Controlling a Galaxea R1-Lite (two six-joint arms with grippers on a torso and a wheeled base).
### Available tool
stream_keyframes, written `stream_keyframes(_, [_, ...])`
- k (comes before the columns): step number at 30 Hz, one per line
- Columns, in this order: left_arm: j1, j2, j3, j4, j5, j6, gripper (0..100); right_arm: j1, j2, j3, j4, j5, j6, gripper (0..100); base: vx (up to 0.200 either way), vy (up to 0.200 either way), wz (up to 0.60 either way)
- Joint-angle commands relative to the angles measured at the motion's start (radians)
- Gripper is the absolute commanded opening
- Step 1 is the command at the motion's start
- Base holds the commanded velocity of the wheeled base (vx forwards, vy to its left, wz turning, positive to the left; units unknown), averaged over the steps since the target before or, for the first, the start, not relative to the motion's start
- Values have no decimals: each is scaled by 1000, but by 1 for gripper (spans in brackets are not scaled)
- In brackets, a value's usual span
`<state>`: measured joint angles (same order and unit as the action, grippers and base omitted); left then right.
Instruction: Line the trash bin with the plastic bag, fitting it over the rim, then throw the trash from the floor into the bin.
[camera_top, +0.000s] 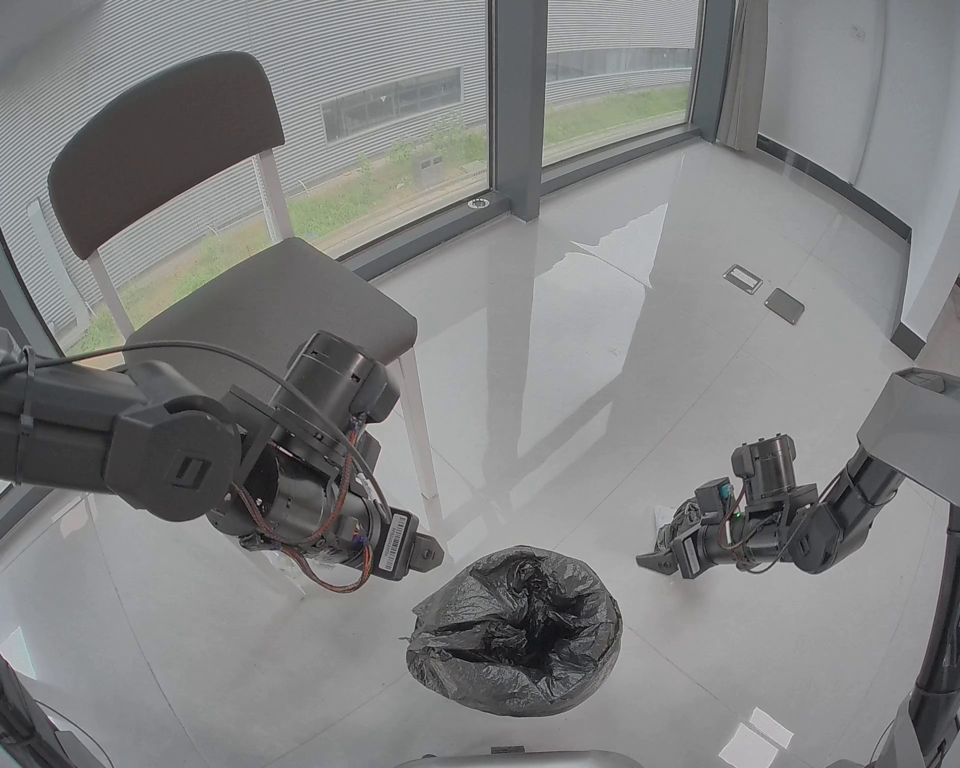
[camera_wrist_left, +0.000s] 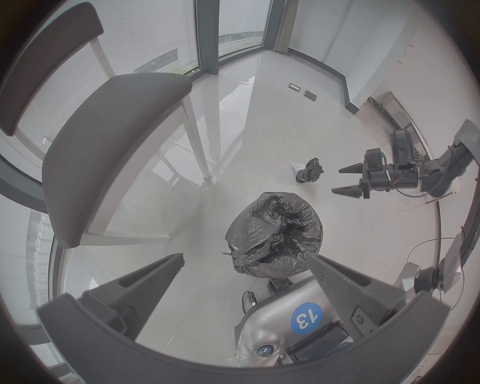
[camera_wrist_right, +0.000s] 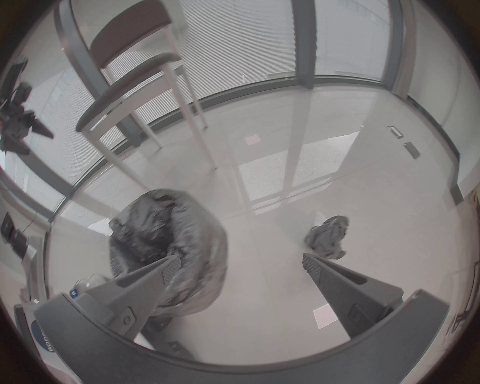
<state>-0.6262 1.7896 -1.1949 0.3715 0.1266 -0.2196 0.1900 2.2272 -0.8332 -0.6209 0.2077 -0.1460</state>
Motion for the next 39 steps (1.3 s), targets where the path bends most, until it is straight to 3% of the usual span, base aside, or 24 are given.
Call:
stream_keyframes(1, [-4,-13,-5,-2,5,-21,100,-96,130,-118,1,-2,-6,100,0,0,0])
stream_keyframes(13, [-1,-12,-5,0,30,-63,100,-188,393,-480,59,-19,5,100,0,0,0])
stream_keyframes(17, [-1,-10,-3,1,30,-64,100,-207,414,-609,213,-42,13,100,0,0,0])
stream_keyframes(20, [-1,-10,0,3,30,-72,100,-221,457,-699,293,-99,5,100,0,0,0])
stream_keyframes(39, [-1,-24,8,10,33,-106,100,-222,575,-891,385,-99,23,100,0,0,0])
